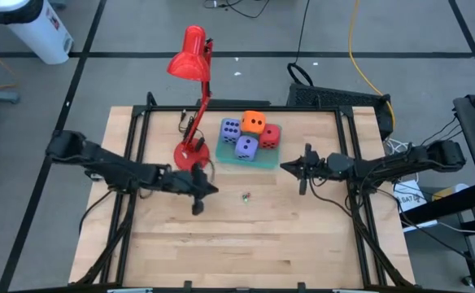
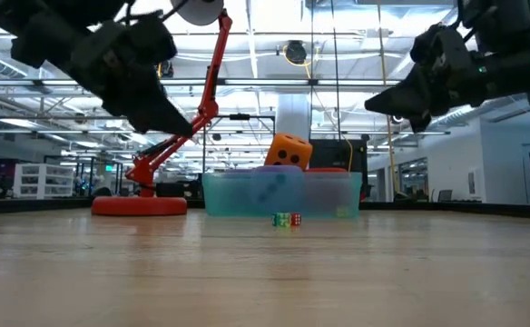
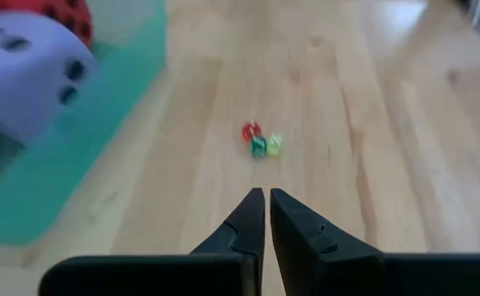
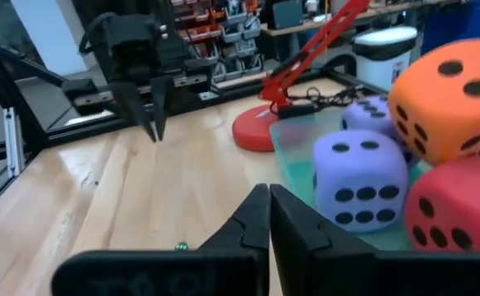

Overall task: Pick & Place Dice
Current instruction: Put the small dark green die into the blue bin

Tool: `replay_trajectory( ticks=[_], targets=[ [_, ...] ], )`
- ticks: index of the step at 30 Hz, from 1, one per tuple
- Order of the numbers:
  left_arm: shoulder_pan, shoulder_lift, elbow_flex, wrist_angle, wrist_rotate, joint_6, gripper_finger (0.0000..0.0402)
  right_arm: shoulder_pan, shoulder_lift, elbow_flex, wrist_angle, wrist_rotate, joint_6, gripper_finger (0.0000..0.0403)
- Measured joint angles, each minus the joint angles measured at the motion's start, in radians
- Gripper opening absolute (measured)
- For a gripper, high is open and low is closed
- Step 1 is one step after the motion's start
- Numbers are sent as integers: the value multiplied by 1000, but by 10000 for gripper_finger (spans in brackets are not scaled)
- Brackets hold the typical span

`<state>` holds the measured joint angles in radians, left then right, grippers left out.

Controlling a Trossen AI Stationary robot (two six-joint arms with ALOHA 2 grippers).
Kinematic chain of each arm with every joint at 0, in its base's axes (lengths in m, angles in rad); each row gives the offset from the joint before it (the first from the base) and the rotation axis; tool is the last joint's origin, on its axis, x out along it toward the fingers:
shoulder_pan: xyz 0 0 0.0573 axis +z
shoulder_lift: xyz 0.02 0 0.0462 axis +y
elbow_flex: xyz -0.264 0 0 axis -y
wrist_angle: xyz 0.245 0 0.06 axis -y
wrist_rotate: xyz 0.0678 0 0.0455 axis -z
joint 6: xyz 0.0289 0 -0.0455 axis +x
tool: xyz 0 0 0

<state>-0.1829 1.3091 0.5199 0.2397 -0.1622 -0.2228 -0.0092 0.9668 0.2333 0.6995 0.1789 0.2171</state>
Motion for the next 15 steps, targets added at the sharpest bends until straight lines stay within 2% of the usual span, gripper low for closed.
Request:
replay_trajectory(
  ticks=[4,9,12,15],
  targets=[
    [-31,157,103,5,-76,-31,30,10,0,-17,0,3,25,1],
    [-35,351,244,2,-83,-33,34,31,0,-20,-1,1,22,1],
    [-28,436,329,7,-81,4,54,39,0,-20,-4,0,2,2],
    [-18,504,394,1,-68,53,91,38,0,-20,-13,-17,-2,1]
  ],
)
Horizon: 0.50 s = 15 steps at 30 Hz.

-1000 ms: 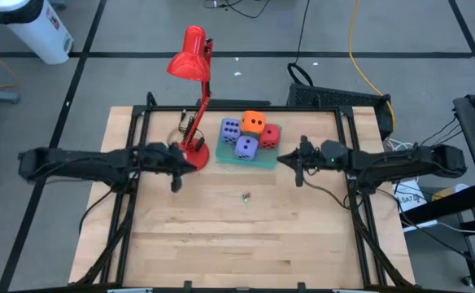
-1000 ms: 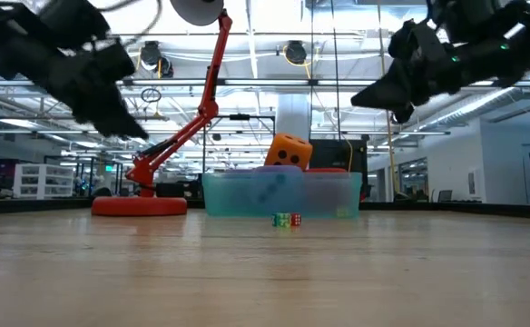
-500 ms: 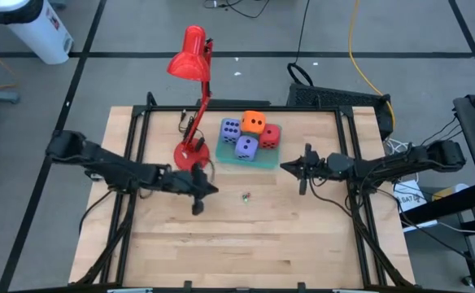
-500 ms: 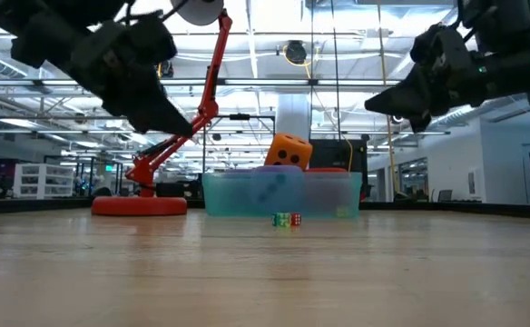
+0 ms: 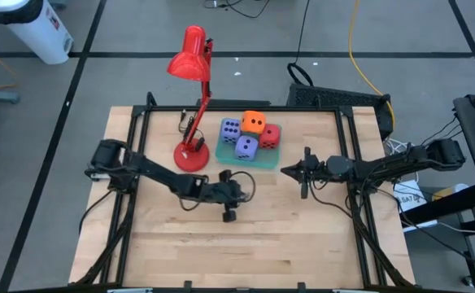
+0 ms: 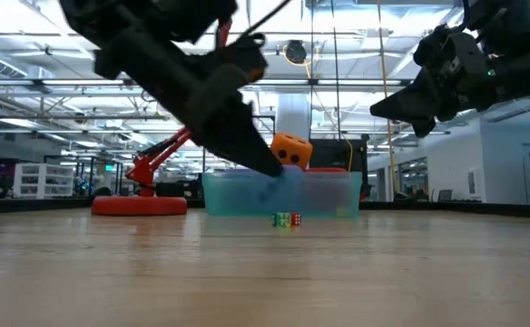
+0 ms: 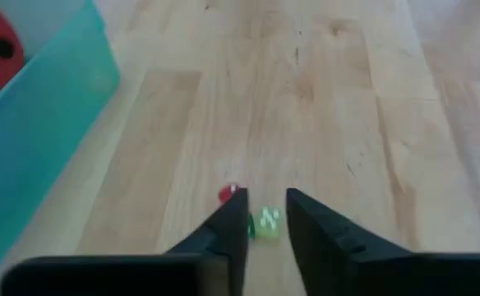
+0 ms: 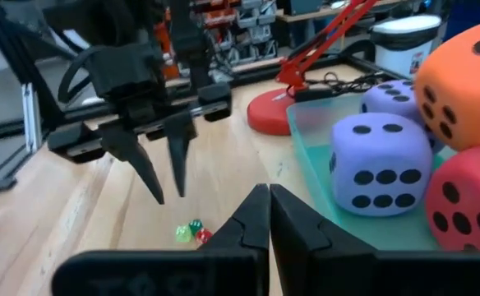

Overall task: Pick & Place Dice
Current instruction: Put the small dark green die into the blue bin

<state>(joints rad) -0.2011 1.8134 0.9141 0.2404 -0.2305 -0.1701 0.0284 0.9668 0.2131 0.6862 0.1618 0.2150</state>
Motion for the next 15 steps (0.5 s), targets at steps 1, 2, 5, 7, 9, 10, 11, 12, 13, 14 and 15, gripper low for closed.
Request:
replay_trajectory(
  ticks=[1,2,5,7,9,10,11,12,13,14,15],
  targets=[
    [3,18,17,-1,0,16,106,0,0,0,-8,-8,-6,1],
    [8,34,31,0,0,31,121,0,0,0,-15,-11,-16,1],
    [37,81,60,23,22,15,164,0,0,0,-22,-11,-25,2],
    [63,107,72,23,64,-17,187,0,0,0,-26,-10,-26,1],
    [81,128,80,24,86,-48,204,0,0,0,-25,-10,-43,1],
    [87,133,79,15,93,-64,210,0,0,0,-24,-10,-49,1],
    [92,134,78,3,96,-79,215,0,0,0,-24,-10,-54,1],
    [94,134,78,-2,96,-97,218,0,0,0,-25,-10,-55,1],
    [95,133,78,-3,95,-111,219,0,0,0,-25,-10,-55,1],
    [96,132,78,-3,95,-121,220,0,0,0,-25,-10,-55,2],
    [95,130,78,-3,99,-127,219,0,0,0,-25,-10,-56,2]
  ],
)
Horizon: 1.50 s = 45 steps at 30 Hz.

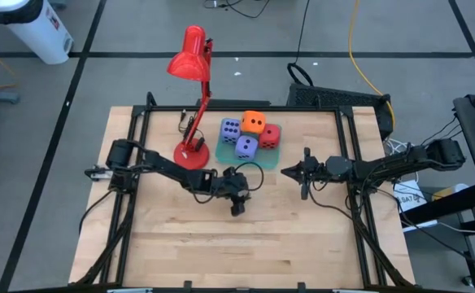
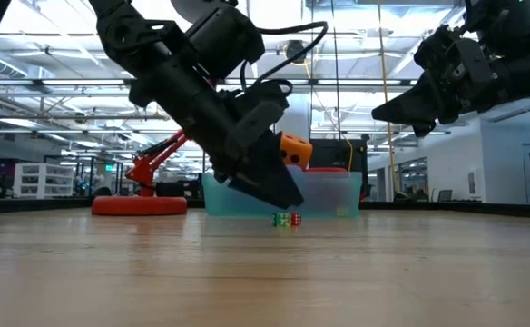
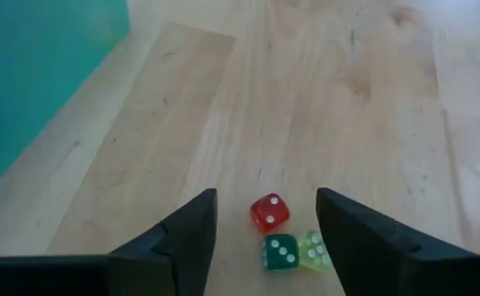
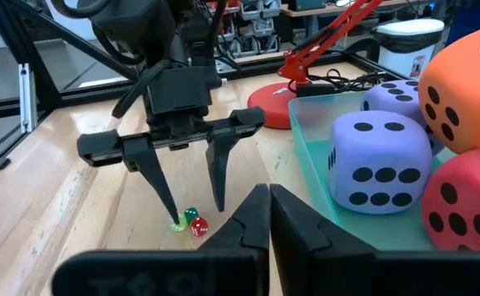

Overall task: Pick & Place Dice
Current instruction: Put the small dark green die into the blue bin

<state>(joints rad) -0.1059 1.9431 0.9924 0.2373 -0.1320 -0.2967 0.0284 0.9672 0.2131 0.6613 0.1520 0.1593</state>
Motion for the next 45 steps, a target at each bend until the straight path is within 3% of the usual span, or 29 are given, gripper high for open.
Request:
replay_trajectory(
  ticks=[12,18,32,36,40,45],
  targets=[
    [-4,-5,0,-26,-9,-16,188,0,0,0,17,2,-26,1],
    [-21,-5,0,-121,-28,2,187,-1,0,0,38,3,-29,1],
    [-43,-33,0,-149,-30,43,186,-2,0,0,38,4,-48,1],
    [-42,-152,0,-222,-35,83,186,-2,0,0,35,4,-42,2],
    [-66,-350,0,-366,-88,131,186,-2,0,0,30,4,-41,1],
    [-136,-599,0,-587,-159,68,186,-2,0,0,30,3,-41,3]
  ],
)
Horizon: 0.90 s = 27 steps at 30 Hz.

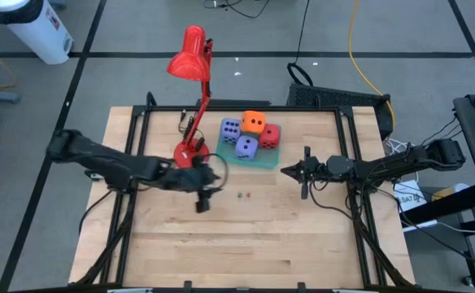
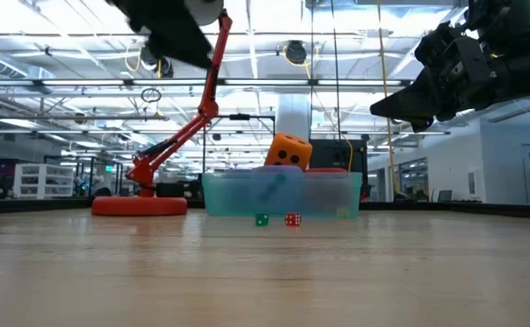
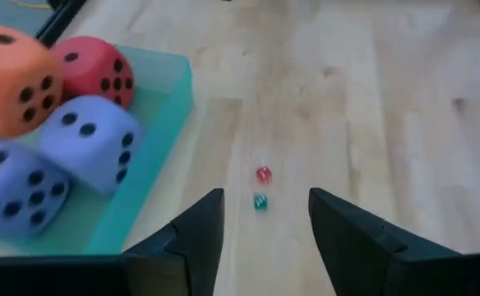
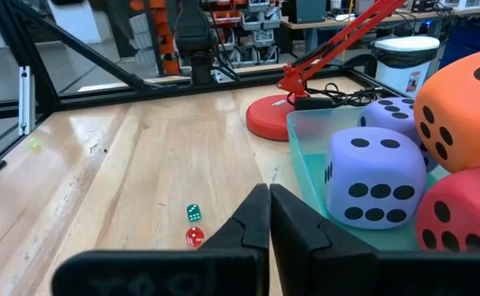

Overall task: Pick & Place Dice
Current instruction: Put the small dark green die into the blue bin

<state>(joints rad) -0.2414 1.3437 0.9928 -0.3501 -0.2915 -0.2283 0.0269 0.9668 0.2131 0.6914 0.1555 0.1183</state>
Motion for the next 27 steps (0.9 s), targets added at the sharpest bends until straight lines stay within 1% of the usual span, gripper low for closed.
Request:
replay_trajectory(
  ticks=[3,7,10,13,17,19,20,22,25,27],
  targets=[
    [-70,-111,0,-131,-49,-94,186,0,0,0,-5,0,0,4],
    [-172,-197,0,-259,-130,-230,186,0,0,0,-19,0,2,4],
    [-249,-221,0,-308,-193,-324,186,0,0,0,-22,0,8,4],
    [-309,-212,-13,-316,-227,-373,186,0,0,0,-15,0,8,4],
    [-325,-145,-63,-248,-243,-380,186,0,0,0,-9,0,8,4],
    [-299,-84,-87,-221,-235,-378,186,0,0,0,-7,0,8,4],
    [-282,-49,-92,-177,-217,-362,186,0,0,0,-7,0,8,4],
    [-250,22,-93,-71,-164,-264,186,0,0,0,-7,0,8,4],
    [-203,129,-93,74,-87,-75,186,0,0,0,-7,0,8,4],
    [-159,197,-93,134,-54,-12,186,0,0,0,1,0,8,4]
  ],
)
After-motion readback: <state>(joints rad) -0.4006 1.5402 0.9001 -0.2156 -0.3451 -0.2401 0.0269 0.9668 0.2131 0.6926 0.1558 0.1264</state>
